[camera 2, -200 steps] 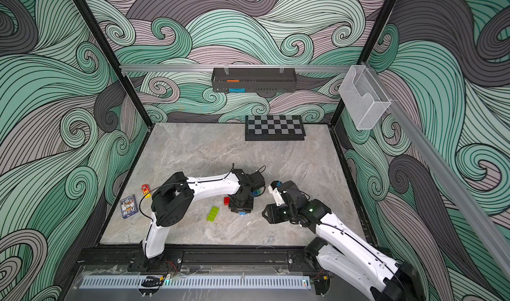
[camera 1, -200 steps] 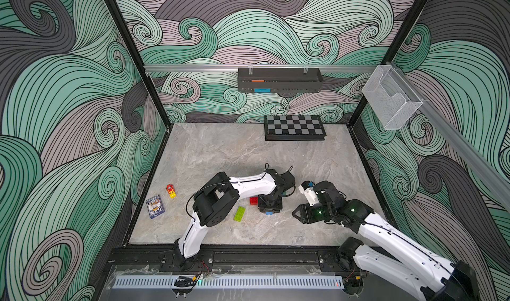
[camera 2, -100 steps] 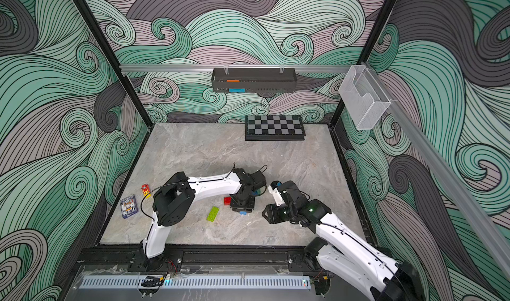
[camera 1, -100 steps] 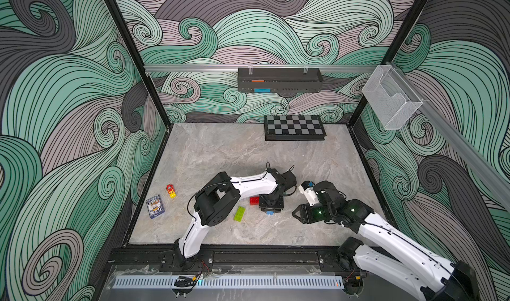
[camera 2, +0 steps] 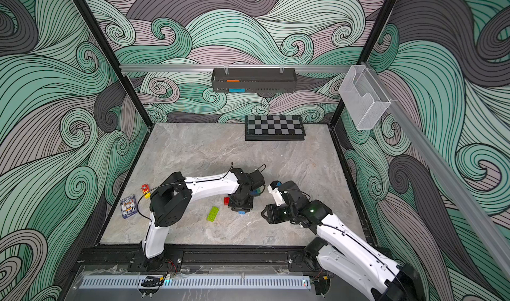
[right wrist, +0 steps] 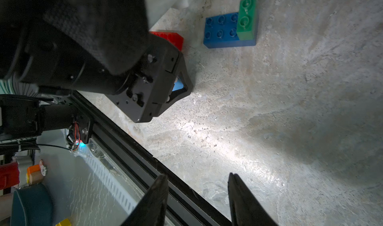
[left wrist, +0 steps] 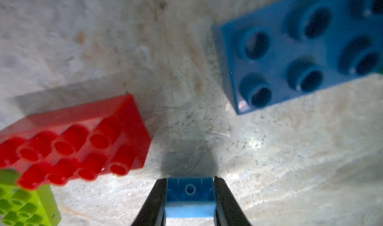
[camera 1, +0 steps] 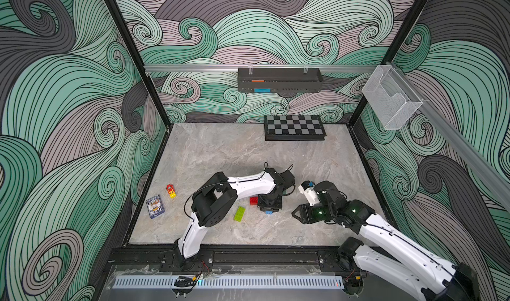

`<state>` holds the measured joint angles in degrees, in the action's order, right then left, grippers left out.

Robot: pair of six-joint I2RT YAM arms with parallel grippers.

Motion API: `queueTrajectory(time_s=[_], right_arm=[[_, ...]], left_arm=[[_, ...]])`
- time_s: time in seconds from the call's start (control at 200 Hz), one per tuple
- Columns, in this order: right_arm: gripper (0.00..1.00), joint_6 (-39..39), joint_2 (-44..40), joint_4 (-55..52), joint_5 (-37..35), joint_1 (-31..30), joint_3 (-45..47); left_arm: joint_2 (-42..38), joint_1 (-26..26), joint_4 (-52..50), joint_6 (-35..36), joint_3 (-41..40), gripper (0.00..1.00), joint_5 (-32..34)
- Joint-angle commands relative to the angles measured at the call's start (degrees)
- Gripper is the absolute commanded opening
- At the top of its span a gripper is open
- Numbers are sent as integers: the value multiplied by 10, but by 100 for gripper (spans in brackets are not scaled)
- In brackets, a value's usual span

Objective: Assemble the number 5 with lego
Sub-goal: Pick up the lego brick from the center of the board.

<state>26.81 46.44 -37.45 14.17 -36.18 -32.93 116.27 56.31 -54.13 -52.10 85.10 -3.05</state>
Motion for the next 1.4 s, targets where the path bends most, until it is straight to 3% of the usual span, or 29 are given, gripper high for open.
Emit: queueTrajectory(time_s=[0.0, 0.235, 0.36, 0.61, 1.051, 1.396], right_arm=[[52, -16, -42, 35, 35, 2, 3], [59, 9, -81, 174, 44, -14, -7], [59, 7, -43, 267, 19, -43, -18], [60, -1, 17, 440, -62, -103, -30], [60, -31, 90, 581, -80, -117, -77], [54, -43, 119, 588, -76, -119, -112]], left_arm=[[-106, -24, 14, -11, -21, 25, 12], [-299, -86, 162, -78, -108, 23, -53], [-386, -119, 249, -131, -153, 21, -91], [-512, -134, 379, -230, -237, 21, -84], [-563, -134, 426, -298, -252, 24, -126], [-568, -134, 441, -311, -255, 24, -138]])
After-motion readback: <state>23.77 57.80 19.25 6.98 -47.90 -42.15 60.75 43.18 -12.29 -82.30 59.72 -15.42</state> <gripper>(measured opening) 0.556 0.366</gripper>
